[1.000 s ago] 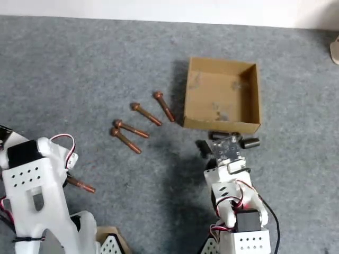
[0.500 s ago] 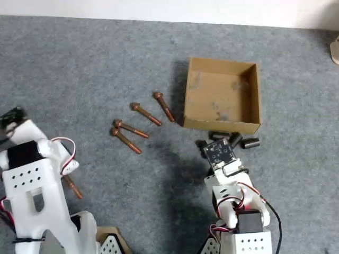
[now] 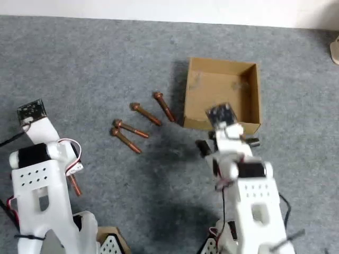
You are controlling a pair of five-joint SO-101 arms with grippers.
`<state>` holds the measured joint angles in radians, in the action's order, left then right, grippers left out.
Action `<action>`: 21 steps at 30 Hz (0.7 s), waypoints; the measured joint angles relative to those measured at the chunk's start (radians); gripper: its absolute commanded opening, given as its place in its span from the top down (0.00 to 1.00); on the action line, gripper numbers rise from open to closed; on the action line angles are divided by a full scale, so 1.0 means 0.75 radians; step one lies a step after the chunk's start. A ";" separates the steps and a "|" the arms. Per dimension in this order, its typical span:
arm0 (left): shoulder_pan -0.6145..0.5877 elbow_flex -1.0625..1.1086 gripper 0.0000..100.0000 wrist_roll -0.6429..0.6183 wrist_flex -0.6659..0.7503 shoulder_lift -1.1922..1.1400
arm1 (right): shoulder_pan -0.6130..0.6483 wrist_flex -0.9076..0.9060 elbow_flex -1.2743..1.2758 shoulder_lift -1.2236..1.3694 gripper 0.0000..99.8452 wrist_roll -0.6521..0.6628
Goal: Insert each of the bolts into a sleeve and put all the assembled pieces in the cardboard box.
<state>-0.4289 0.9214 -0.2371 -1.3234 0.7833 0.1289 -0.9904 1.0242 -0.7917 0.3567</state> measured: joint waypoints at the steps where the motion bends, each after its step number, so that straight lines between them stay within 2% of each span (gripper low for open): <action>1: 0.000 0.016 1.00 0.006 0.018 0.000 | 0.014 0.004 -0.057 0.080 0.98 -0.004; 5: 0.002 0.057 1.00 0.010 0.072 0.000 | 0.098 0.035 -0.211 0.288 0.80 -0.002; 7: 0.002 0.061 1.00 0.010 0.080 0.000 | 0.139 0.051 -0.237 0.342 0.75 -0.002; 13: 0.002 0.061 1.00 0.010 0.080 0.000 | 0.180 0.063 -0.250 0.471 0.80 -0.029; 21: 0.002 0.061 1.00 0.018 0.080 0.000 | 0.184 0.176 -0.250 0.630 0.80 -0.004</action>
<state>-0.4273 0.9674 -0.2232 -1.2635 0.7833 0.2670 -0.8585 0.8370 -0.3191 0.3537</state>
